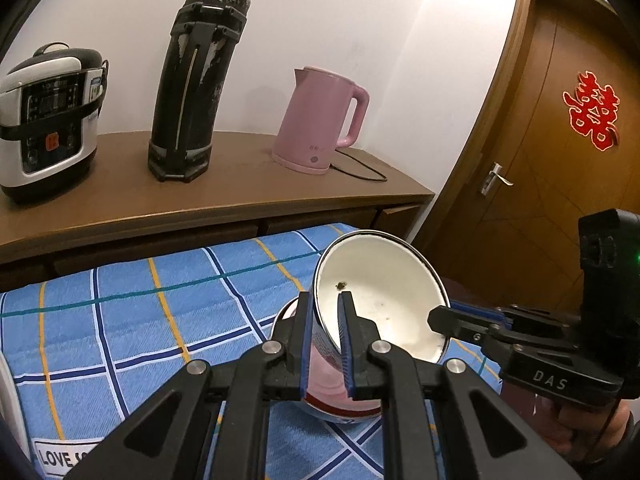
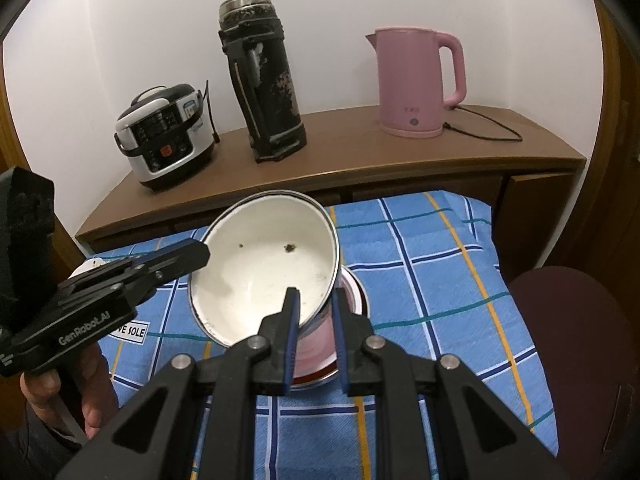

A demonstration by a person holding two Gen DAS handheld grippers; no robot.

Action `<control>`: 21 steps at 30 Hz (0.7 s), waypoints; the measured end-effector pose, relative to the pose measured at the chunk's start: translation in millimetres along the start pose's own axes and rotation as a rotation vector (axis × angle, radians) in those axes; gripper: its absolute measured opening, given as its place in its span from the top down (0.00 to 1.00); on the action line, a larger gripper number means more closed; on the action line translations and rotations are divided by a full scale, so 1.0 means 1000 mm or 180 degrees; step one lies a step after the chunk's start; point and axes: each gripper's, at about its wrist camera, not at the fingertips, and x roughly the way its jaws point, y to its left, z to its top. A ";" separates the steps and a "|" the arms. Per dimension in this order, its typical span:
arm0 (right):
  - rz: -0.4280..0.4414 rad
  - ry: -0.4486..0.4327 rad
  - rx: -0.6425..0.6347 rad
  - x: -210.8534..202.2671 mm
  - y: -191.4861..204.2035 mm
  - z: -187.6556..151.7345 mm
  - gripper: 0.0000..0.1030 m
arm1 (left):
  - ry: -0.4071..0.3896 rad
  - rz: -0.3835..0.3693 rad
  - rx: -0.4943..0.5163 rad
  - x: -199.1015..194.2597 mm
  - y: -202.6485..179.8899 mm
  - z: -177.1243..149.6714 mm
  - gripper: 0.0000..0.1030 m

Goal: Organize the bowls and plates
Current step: 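Lower the white enamel bowl into the pink bowl with both tools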

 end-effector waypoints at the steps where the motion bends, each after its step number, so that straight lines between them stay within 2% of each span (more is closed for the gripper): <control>1: -0.0001 0.0004 0.0002 0.000 0.000 0.000 0.84 | 0.0009 0.0002 -0.0001 0.001 0.000 0.000 0.87; 21: -0.0017 0.0118 0.0003 0.006 0.001 -0.003 0.84 | 0.0114 0.0053 0.0046 0.008 0.002 0.000 0.87</control>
